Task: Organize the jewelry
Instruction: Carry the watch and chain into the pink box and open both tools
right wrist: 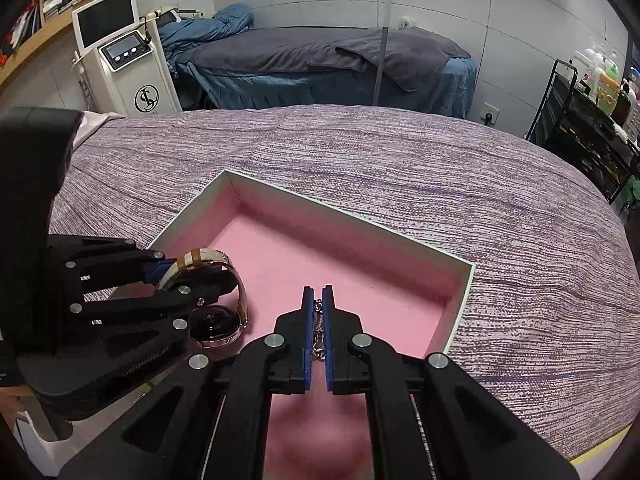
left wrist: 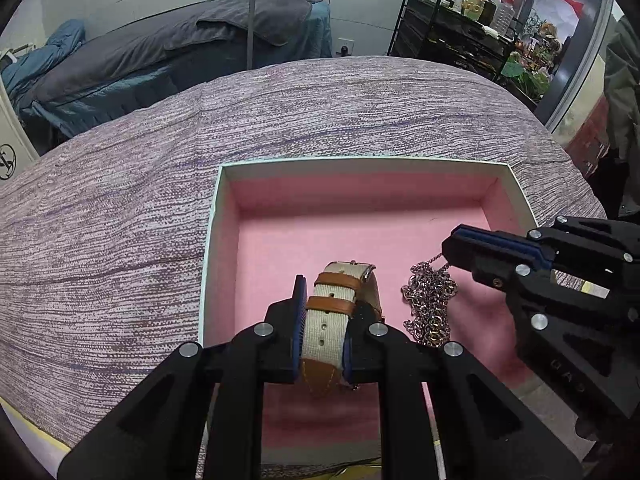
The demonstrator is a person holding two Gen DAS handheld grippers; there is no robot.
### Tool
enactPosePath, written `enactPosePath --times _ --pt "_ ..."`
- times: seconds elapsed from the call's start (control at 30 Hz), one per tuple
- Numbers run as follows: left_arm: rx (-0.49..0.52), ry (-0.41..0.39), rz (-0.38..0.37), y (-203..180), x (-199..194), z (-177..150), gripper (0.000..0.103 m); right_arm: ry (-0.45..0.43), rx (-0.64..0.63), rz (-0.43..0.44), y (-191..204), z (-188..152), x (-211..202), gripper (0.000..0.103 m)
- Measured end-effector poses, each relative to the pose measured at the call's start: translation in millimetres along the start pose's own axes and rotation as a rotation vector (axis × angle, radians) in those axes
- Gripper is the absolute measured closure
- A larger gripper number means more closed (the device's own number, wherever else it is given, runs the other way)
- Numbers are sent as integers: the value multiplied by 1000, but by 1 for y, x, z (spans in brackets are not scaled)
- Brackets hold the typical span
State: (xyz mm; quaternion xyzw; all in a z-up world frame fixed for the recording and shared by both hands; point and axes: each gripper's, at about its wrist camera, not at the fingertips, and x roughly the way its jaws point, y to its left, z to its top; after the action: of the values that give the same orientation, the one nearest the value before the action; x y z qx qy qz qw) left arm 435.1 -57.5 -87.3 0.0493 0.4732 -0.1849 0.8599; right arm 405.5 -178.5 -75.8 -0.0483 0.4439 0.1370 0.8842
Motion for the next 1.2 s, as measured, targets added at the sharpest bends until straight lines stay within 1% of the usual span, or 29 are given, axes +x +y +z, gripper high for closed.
enactPosePath --times 0.03,0.07,0.1,0.13,0.17,0.2,0.27,0.33,0.4,0.43,0.47,0.5,0.57,0.6,0.67,0.73,0.77,0.8,0.83,0.87,0.9,0.97,1.1,1.2 --pt "11 1 4 -1 0 1 87 -1 -7 1 0 -1 1 98" --pt "21 0 7 -2 0 2 82 -1 -14 -1 0 -1 2 96" --pt "26 -3 14 -2 -1 2 78 -7 -20 -10 -1 -2 2 89" --pt "30 -9 19 -2 -2 1 64 -13 -23 -14 -1 -3 1 84" --pt "37 -20 32 -2 -4 2 54 -18 -21 -12 -3 -4 0 77" --pt "46 -35 58 -2 -6 2 50 -28 -21 -10 -4 -4 -2 75" --pt "74 -61 77 -2 -11 1 40 -53 -20 -6 -9 -4 -7 73" --pt "87 -74 95 -1 -16 0 37 -77 -28 -7 -13 -5 -15 69" --pt "104 -86 87 -3 -20 1 33 -103 -36 -7 -16 -4 -22 60" --pt "107 -95 84 -1 -23 1 31 -113 -38 -2 -18 -5 -26 57" --pt "107 -108 101 -1 -27 1 27 -122 -38 -4 -19 -4 -30 54" --pt "109 -126 115 -2 -31 2 26 -135 -41 -10 -20 -4 -34 51" --pt "115 -158 112 -2 -39 2 21 -150 -56 -6 -20 -6 -43 47" --pt "122 -160 120 -2 -42 2 21 -151 -60 -11 -20 -6 -45 44" --pt "142 -171 161 -5 -50 -1 21 -153 -58 -13 -21 -10 -52 44" --pt "147 -194 160 -7 -62 -7 19 -167 -46 9 -20 -16 -64 43" --pt "146 -208 157 -7 -69 -12 14 -177 -47 3 -18 -21 -71 40" --pt "148 -226 158 -7 -75 -18 11 -185 -45 -1 -17 -25 -77 37" --pt "153 -253 166 -9 -83 -27 8 -192 -44 8 -15 -31 -83 35" --pt "160 -278 171 -11 -90 -35 7 -196 -44 22 -14 -37 -89 34" --pt "173 -294 164 -13 -97 -44 6 -201 -42 36 -12 -46 -95 34" --pt "185 -294 156 -16 -108 -63 6 -193 -34 55 -9 -63 -104 34" --pt "191 -305 182 -20 -126 -101 6 -182 -40 46 -3 -95 -118 34" --pt "191 -291 223 -22 -132 -125 6 -153 -16 30 -4 -118 -122 34"
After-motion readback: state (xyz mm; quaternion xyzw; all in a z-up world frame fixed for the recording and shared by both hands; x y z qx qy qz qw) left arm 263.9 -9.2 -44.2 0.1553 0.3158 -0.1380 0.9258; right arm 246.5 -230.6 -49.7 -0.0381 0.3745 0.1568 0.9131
